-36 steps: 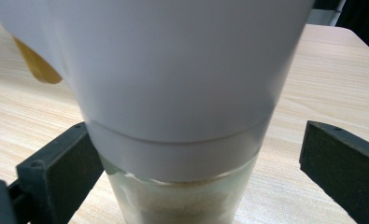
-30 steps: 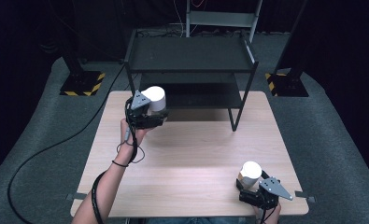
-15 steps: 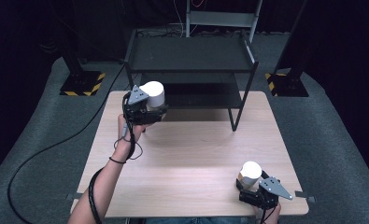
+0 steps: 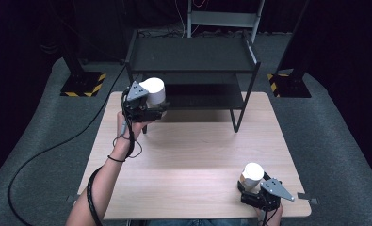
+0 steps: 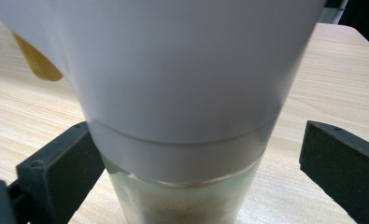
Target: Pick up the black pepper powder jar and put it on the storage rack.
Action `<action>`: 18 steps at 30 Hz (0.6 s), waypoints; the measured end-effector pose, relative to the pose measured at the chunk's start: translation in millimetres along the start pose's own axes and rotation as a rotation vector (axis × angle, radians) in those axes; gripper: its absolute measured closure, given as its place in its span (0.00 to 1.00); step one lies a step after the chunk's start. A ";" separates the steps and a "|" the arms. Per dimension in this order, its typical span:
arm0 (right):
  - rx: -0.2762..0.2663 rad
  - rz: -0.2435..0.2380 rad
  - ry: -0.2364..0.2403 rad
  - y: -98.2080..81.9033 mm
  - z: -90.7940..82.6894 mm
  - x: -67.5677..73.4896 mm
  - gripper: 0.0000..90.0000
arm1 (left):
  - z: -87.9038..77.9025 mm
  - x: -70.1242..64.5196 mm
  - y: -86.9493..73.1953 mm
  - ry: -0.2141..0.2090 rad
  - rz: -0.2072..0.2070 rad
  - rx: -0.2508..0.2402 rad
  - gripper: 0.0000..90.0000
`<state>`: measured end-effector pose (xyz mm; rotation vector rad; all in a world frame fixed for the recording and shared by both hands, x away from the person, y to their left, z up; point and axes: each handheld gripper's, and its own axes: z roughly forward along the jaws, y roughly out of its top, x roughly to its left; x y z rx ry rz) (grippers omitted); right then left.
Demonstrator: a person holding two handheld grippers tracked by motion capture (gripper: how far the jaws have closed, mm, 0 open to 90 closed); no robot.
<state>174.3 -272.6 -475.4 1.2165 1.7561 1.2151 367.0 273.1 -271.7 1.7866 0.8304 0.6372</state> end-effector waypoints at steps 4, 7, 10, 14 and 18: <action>-0.004 0.003 -0.002 -0.7 -0.3 0.1 0.00 | -1.5 1.1 3.0 -0.002 0.000 -0.002 0.34; -0.004 0.004 -0.003 -0.7 -0.3 0.1 0.00 | -2.8 1.7 6.1 -0.003 0.005 -0.003 0.34; -0.002 0.005 -0.002 -0.4 -0.1 0.2 0.00 | -4.4 3.1 8.4 -0.009 -0.002 -0.008 0.34; -0.002 0.002 -0.003 -0.4 -0.2 0.3 0.00 | -6.0 3.7 12.5 -0.008 0.004 -0.009 0.34; -0.003 0.003 -0.005 -0.5 -0.2 0.5 0.00 | -7.1 5.6 15.9 -0.013 0.005 -0.011 0.34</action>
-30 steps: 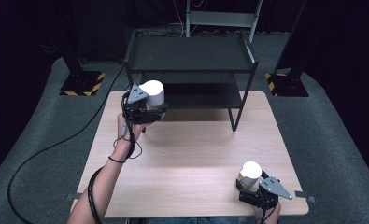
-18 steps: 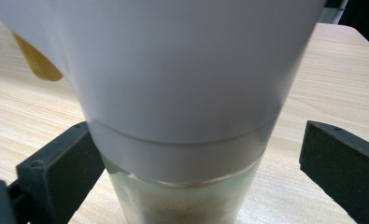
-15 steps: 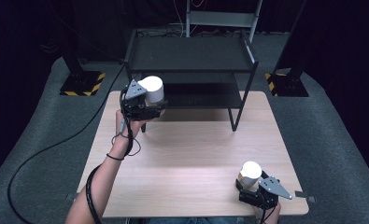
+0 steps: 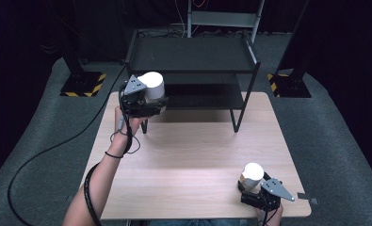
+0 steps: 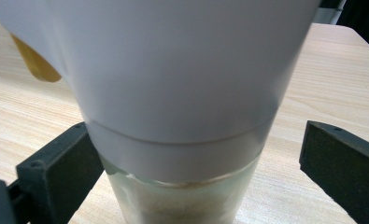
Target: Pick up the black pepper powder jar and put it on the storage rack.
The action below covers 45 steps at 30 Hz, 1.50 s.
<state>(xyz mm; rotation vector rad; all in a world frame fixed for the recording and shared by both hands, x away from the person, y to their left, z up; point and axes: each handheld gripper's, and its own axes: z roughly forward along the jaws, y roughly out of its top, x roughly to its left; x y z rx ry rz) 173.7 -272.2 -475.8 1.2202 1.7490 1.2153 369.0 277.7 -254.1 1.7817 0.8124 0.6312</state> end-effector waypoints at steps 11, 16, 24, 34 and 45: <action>0.000 -0.001 0.001 0.0 0.0 -0.1 0.00 | -2.3 2.5 8.4 -0.005 -0.007 -0.006 0.34; 0.004 0.000 0.002 0.8 0.2 -0.2 0.00 | -4.6 3.8 13.2 -0.010 -0.006 -0.012 0.34; 0.003 -0.002 -0.001 0.5 0.2 0.4 0.00 | -6.2 5.4 21.7 -0.015 -0.003 -0.018 0.34; 0.006 -0.004 -0.002 1.1 0.5 0.7 0.00 | -7.3 8.7 29.0 -0.020 -0.002 -0.021 0.34; 0.005 -0.003 -0.001 0.9 0.4 0.5 0.00 | -11.8 9.4 38.8 -0.023 0.011 -0.026 0.34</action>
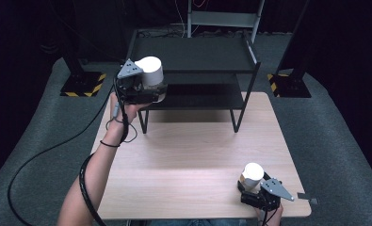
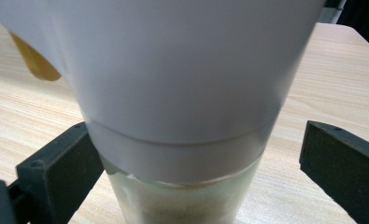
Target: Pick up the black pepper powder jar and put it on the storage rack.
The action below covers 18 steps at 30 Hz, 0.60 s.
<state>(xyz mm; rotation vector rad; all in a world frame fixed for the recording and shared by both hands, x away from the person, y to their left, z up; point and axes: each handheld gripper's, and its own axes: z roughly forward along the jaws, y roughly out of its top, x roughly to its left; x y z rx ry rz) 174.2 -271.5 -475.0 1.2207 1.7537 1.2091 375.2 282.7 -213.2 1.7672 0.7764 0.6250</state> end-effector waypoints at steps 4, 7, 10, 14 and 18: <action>-0.001 0.000 -0.002 -0.2 -0.1 0.2 0.00 | -1.6 0.1 4.4 0.000 0.005 -0.002 0.34; 0.001 0.001 0.000 0.2 0.2 0.1 0.00 | -2.9 0.3 7.4 -0.001 0.005 -0.006 0.34; 0.000 0.001 0.000 0.1 0.2 0.0 0.00 | -3.7 0.6 9.7 0.000 0.006 -0.009 0.34; -0.001 0.001 -0.001 -0.2 -0.1 0.2 0.00 | -3.6 1.1 13.0 0.004 0.009 -0.008 0.34; 0.000 0.001 -0.001 0.1 0.2 0.2 0.00 | -4.2 3.6 15.7 0.004 0.004 -0.012 0.34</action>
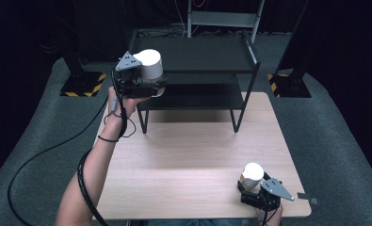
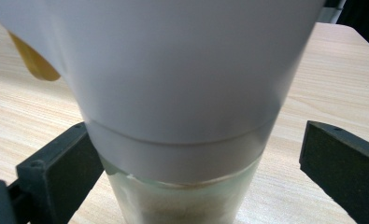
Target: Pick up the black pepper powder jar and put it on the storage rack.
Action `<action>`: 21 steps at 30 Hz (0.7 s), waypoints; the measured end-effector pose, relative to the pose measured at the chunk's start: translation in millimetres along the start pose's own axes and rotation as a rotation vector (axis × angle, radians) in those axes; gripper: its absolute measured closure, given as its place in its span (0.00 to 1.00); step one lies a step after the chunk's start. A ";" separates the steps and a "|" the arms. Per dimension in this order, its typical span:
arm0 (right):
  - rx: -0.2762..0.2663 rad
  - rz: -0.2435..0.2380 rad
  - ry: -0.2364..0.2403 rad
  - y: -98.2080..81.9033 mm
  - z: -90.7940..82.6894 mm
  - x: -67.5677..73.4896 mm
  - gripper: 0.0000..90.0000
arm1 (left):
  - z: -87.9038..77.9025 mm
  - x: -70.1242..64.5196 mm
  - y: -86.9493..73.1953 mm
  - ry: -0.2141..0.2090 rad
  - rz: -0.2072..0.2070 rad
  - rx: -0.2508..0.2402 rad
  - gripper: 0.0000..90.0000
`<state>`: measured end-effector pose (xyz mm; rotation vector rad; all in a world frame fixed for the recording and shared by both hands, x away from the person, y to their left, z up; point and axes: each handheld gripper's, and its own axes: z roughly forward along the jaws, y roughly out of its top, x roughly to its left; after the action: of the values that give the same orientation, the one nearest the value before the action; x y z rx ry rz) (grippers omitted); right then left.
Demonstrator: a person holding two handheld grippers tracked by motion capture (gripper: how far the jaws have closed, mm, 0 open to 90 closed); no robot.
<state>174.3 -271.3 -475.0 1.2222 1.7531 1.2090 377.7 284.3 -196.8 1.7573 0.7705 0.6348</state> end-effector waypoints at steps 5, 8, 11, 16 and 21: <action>0.000 -0.001 0.000 0.0 0.0 0.0 0.00 | -0.5 0.9 3.5 0.001 -0.002 -0.007 0.34; 0.001 0.000 0.000 0.1 0.1 0.1 0.00 | -0.5 0.6 7.8 0.004 0.005 -0.005 0.34; 0.002 0.000 -0.001 0.4 0.2 0.2 0.00 | -0.6 0.7 11.1 0.005 0.006 -0.011 0.34; 0.003 0.000 0.002 0.5 0.3 -0.3 0.00 | 0.2 1.3 16.9 0.012 0.009 -0.015 0.34; 0.003 0.002 0.003 0.4 0.0 -0.6 0.00 | 0.5 3.3 24.3 0.021 0.012 -0.015 0.34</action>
<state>174.7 -271.8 -474.6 1.2243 1.7567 1.2105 384.9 281.0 -173.6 1.7446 0.7687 0.6665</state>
